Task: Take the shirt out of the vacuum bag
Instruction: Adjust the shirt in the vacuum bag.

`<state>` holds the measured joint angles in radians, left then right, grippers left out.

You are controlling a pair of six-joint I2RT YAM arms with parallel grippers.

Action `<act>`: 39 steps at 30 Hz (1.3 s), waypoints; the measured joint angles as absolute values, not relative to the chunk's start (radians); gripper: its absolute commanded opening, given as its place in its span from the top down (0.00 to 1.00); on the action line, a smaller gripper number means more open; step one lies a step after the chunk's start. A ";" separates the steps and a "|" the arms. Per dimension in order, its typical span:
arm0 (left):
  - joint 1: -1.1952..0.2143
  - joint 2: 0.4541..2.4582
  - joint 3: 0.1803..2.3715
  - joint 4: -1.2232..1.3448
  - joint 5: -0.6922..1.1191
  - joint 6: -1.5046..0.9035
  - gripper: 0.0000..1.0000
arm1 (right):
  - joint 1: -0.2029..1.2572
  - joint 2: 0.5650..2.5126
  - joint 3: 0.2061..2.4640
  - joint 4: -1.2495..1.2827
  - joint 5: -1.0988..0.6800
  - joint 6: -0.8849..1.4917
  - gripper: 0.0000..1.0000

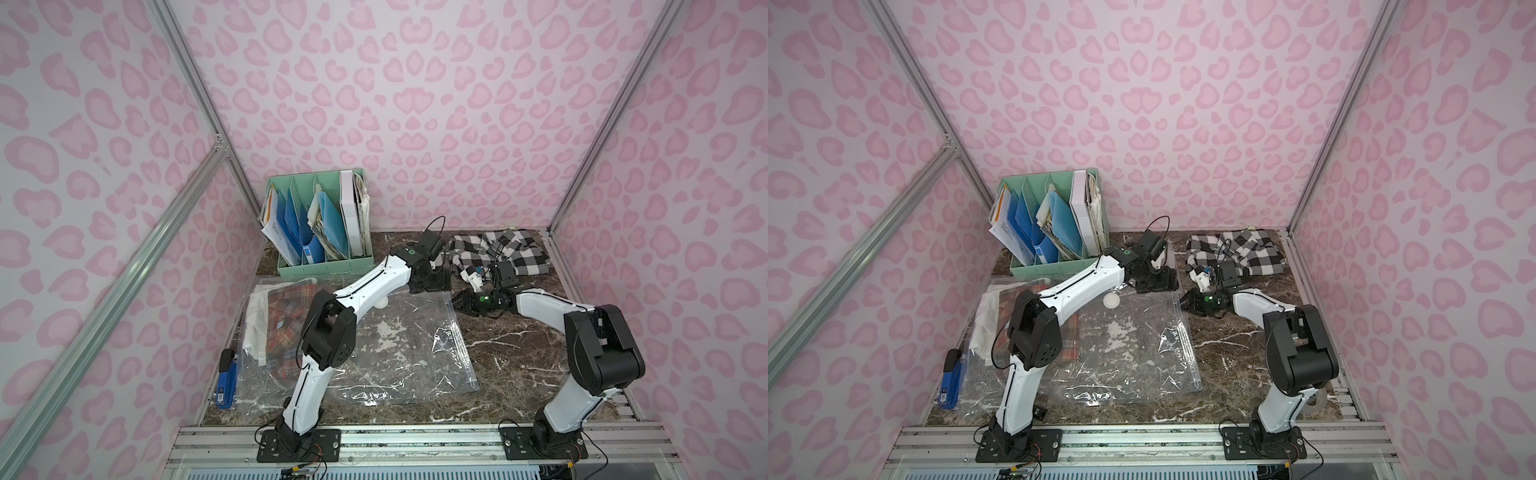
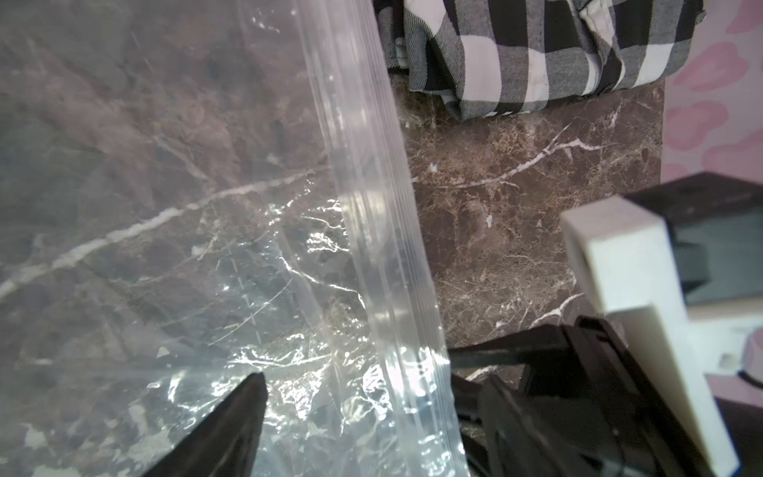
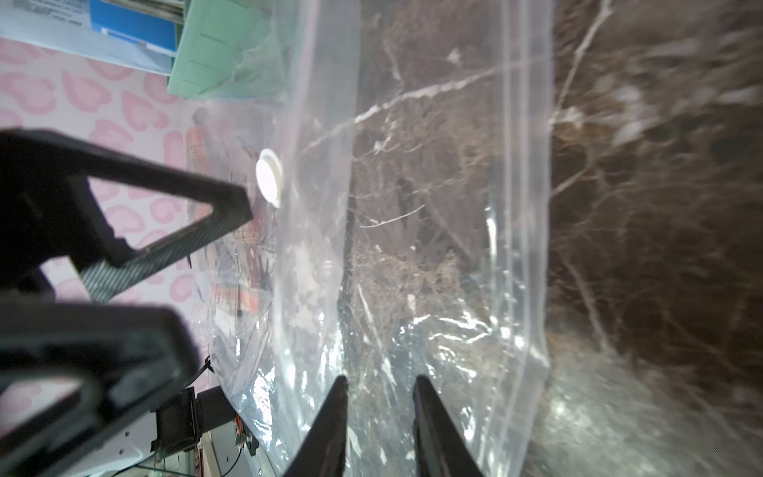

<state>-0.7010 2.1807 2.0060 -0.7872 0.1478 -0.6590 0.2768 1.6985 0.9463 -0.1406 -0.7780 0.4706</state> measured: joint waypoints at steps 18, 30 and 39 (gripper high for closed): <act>-0.662 2.267 2.150 -0.928 0.109 -0.595 0.18 | 0.425 1.594 0.913 -0.107 -0.786 0.442 0.72; -0.663 2.284 2.172 -0.997 0.103 -0.521 0.66 | 0.489 1.595 0.940 -0.191 -0.721 0.429 0.72; -0.658 2.281 2.172 -1.034 0.060 -0.488 0.97 | 0.500 1.586 0.950 -0.133 -0.747 0.397 0.69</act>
<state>-0.6582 2.2810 2.1723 -1.0344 0.0601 -0.4881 0.4999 1.5860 0.9497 -0.1329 -0.7467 0.3969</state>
